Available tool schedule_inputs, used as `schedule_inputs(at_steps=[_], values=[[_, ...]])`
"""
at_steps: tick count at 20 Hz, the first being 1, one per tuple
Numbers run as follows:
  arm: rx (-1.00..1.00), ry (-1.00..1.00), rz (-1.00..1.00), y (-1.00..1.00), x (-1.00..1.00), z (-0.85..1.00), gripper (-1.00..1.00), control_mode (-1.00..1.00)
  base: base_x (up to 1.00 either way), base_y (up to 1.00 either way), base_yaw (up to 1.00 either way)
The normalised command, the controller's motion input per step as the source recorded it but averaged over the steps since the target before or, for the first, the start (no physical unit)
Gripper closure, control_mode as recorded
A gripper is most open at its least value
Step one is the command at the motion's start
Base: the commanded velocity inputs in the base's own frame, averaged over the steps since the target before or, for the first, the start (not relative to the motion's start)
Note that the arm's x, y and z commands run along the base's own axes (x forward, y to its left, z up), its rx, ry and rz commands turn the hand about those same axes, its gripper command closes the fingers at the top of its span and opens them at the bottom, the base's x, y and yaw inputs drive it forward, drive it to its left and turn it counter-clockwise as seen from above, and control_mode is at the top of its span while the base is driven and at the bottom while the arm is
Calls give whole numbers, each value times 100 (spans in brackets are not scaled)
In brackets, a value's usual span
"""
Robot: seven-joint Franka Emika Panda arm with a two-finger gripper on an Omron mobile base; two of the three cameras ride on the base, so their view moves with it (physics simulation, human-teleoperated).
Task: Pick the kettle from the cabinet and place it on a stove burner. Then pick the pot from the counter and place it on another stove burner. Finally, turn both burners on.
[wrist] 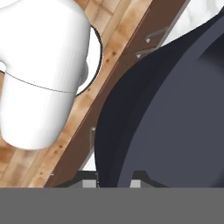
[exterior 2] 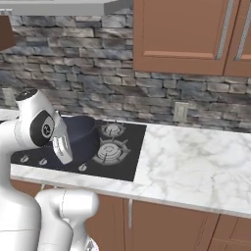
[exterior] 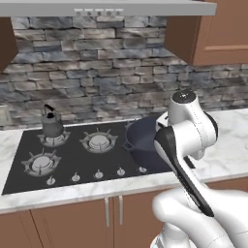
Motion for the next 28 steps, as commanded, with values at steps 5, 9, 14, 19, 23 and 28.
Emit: schedule_inputs(at_steps=[5,9,14,19,23,28], values=[[0,0,0,0,0,0,100,100,31,-25,-1],[0,0,0,0,0,0,100,100,37,-6,-3],[0,0,0,0,0,0,100,100,31,-8,-1],[0,0,0,0,0,0,100,100,34,-7,-1],[0,0,0,0,0,0,100,100,43,-4,-3],[0,0,0,0,0,0,100,100,52,2,-2]])
